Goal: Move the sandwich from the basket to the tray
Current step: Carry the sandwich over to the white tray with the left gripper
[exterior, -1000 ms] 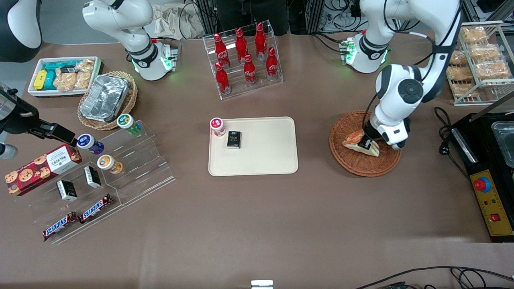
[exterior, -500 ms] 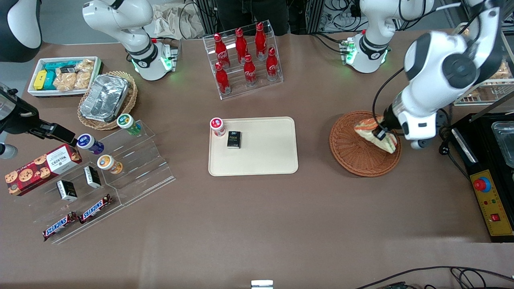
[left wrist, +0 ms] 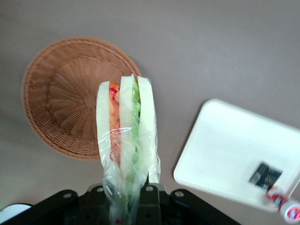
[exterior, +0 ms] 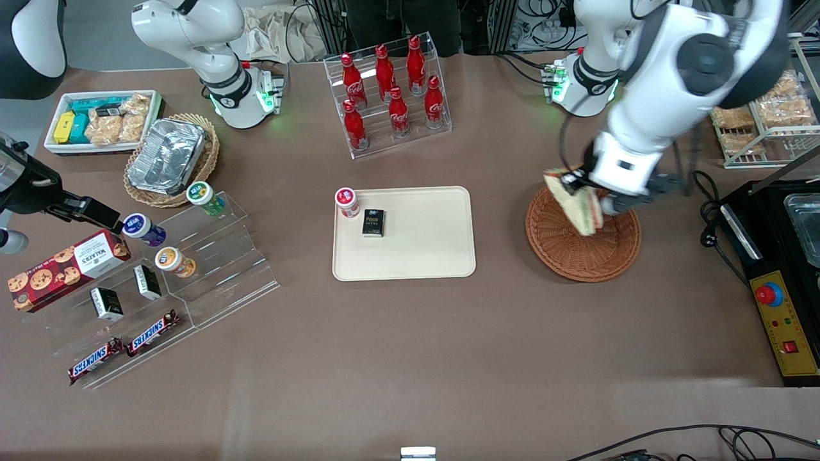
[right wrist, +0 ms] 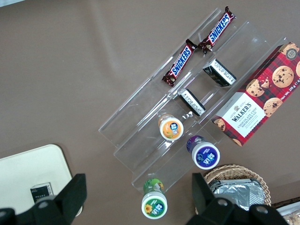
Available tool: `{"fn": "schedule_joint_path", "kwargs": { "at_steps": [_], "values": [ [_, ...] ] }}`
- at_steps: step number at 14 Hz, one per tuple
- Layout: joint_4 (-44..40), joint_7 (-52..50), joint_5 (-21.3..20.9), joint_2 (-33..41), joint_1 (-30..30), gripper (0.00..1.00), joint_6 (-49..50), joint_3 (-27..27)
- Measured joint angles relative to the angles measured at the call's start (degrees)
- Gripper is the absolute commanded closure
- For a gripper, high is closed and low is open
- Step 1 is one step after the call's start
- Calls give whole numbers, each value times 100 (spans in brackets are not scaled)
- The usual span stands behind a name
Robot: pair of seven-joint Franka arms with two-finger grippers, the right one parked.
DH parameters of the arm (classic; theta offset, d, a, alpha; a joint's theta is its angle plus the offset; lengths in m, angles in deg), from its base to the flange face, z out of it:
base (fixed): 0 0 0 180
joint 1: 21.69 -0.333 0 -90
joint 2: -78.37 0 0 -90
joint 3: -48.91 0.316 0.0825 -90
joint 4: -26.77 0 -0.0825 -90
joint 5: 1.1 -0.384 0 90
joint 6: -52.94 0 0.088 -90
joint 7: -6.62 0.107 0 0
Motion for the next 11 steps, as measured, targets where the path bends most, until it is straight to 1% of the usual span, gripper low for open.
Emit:
{"fn": "schedule_joint_path", "kwargs": {
  "at_steps": [5, 8, 11],
  "values": [
    [14, 108, -26, -125, 42, 100, -43, -981],
    [109, 108, -259, -453, 48, 100, -433, -1315],
    [251, 33, -720, -1142, 294, 100, -1035, -1369]
  ]
}}
